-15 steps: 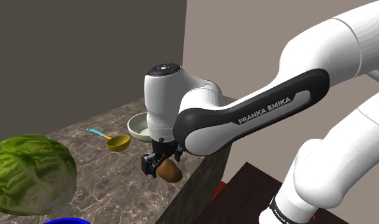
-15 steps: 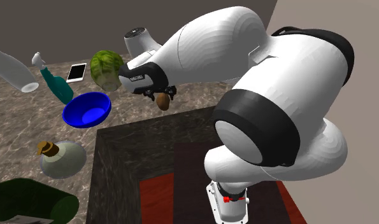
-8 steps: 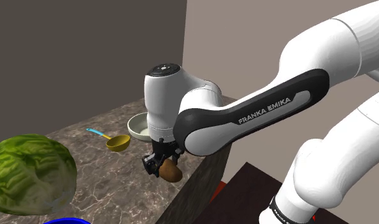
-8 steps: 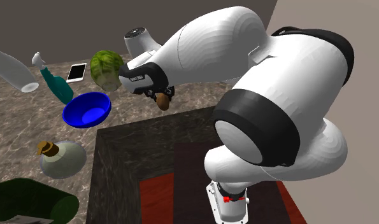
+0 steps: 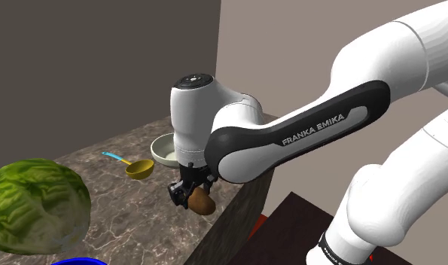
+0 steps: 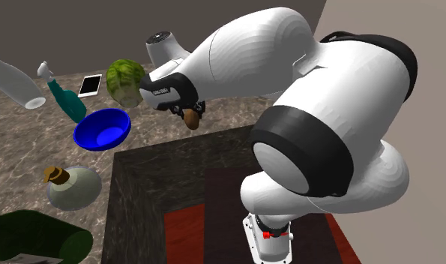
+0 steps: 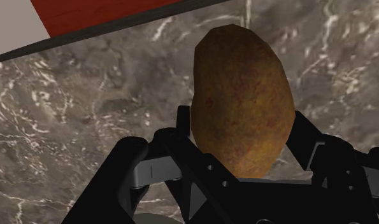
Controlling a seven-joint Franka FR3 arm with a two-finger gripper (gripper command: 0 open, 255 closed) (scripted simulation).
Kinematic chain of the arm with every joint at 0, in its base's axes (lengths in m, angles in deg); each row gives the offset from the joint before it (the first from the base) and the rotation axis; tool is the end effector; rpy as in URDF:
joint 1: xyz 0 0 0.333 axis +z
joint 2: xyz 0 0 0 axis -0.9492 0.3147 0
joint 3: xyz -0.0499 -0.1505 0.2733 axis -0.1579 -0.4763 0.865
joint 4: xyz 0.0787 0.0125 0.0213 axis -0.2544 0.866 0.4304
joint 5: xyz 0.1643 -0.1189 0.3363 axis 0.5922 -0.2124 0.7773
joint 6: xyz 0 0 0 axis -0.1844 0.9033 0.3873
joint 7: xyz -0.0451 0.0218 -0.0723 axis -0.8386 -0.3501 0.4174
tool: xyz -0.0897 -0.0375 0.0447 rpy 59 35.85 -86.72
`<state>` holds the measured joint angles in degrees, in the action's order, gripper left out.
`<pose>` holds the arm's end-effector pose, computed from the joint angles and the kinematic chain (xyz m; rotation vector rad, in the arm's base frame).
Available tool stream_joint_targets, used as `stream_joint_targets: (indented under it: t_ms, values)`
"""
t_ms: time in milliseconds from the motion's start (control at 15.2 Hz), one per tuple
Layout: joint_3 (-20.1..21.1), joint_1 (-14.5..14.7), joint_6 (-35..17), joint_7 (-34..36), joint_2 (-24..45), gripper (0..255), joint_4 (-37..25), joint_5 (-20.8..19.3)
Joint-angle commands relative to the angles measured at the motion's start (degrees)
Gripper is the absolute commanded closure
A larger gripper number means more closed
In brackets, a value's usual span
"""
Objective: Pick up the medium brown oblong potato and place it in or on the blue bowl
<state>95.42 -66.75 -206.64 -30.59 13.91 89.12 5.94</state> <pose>0.3440 0.3077 0.4095 3.0114 -0.1272 0.1418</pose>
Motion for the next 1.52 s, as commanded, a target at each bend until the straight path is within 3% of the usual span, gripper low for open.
stream_joint_targets:
  t_ms: [0, 1452]
  values:
    - [-0.28, 0.13, 1.23, -0.40, -0.65, 255, -0.68, 0.34]
    - [-3.50, 0.41, 18.47, -4.01, -5.25, 255, -13.96, 1.84]
